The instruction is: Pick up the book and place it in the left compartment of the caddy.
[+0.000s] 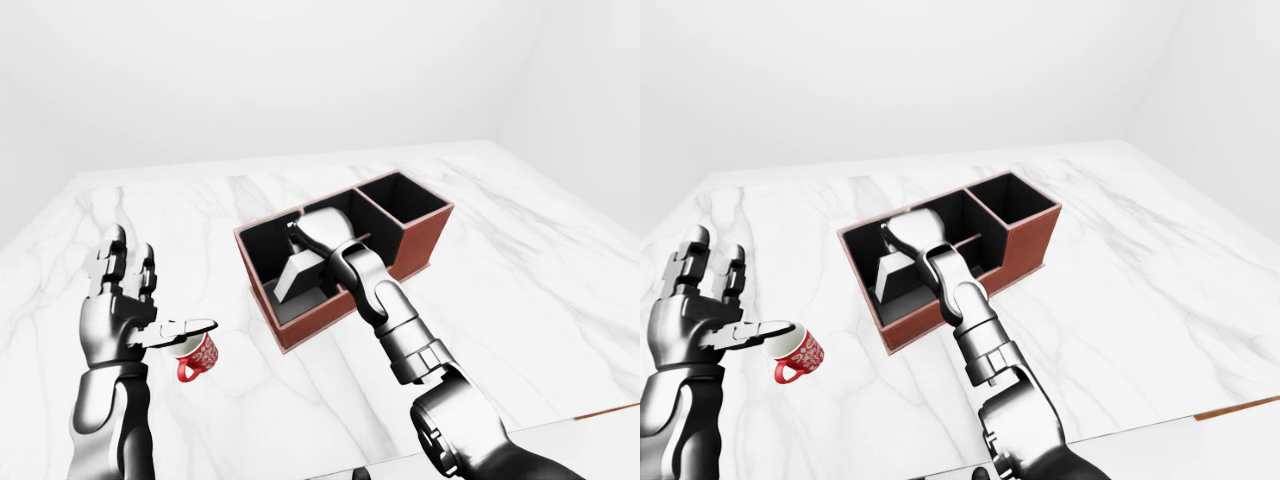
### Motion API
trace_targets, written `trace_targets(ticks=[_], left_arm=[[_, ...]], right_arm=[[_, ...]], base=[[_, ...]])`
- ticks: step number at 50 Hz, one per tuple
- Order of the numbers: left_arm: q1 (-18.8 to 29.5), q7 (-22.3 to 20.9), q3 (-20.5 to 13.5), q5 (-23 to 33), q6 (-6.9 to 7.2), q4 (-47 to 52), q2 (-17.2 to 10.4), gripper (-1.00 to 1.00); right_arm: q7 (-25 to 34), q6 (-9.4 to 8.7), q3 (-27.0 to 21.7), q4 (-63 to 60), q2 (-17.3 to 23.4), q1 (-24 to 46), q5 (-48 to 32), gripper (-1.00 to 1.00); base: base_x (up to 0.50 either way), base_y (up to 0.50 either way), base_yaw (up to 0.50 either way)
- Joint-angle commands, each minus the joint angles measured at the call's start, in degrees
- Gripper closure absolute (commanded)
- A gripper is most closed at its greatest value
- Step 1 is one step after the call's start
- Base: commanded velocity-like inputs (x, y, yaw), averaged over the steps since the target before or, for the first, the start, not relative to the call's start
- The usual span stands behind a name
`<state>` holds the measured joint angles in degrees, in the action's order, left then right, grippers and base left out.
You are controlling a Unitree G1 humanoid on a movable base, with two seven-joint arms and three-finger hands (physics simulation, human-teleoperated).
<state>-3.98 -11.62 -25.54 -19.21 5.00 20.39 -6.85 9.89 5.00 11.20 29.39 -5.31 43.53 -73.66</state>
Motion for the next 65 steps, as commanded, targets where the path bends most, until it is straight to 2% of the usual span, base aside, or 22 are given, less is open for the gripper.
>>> trace_targets(ticks=[1, 5, 6, 7, 10, 41, 65], left_arm=[[0.1, 0.0, 0.0, -0.1, 0.00, -0.9, -0.1, -1.00], [0.0, 0.0, -0.1, -0.2, 0.00, -1.1, -0.1, -1.00], [0.0, 0.0, -0.1, -0.2, 0.00, -1.1, -0.1, -1.00], [0.1, 0.0, -0.1, -0.2, 0.00, -1.3, -0.2, -1.00], [0.1, -0.1, -0.1, -0.3, 0.00, -1.6, -0.2, -1.00], [0.0, -0.7, -0.7, -1.5, 0.00, -4.1, -0.7, -1.00], [-0.2, -1.3, -0.8, -1.6, 0.00, -5.7, -0.7, -1.00]], right_arm=[[-0.2, 0.00, -0.7, -0.7, -0.1, 0.4, 0.2, 1.00], [0.6, 0.00, -0.6, -0.8, 0.0, 0.5, -0.1, 1.00], [-0.9, 0.00, -0.6, 1.4, 0.0, 1.3, -0.5, 1.00], [-16.7, 0.00, 0.1, 24.2, -0.4, 10.9, -4.2, 1.00], [-21.8, 0.00, 0.3, 31.5, -1.0, 13.8, -5.5, 1.00], [-26.0, 0.00, 1.9, 37.8, -4.7, 11.9, -9.6, 1.00], [-29.3, 0.00, 1.4, 43.8, -4.3, 11.4, -10.5, 1.00]], base=[[0.00, 0.00, 0.00], [0.00, 0.00, 0.00], [0.00, 0.00, 0.00], [0.00, 0.00, 0.00], [0.00, 0.00, 0.00], [0.00, 0.00, 0.00], [0.00, 0.00, 0.00]])
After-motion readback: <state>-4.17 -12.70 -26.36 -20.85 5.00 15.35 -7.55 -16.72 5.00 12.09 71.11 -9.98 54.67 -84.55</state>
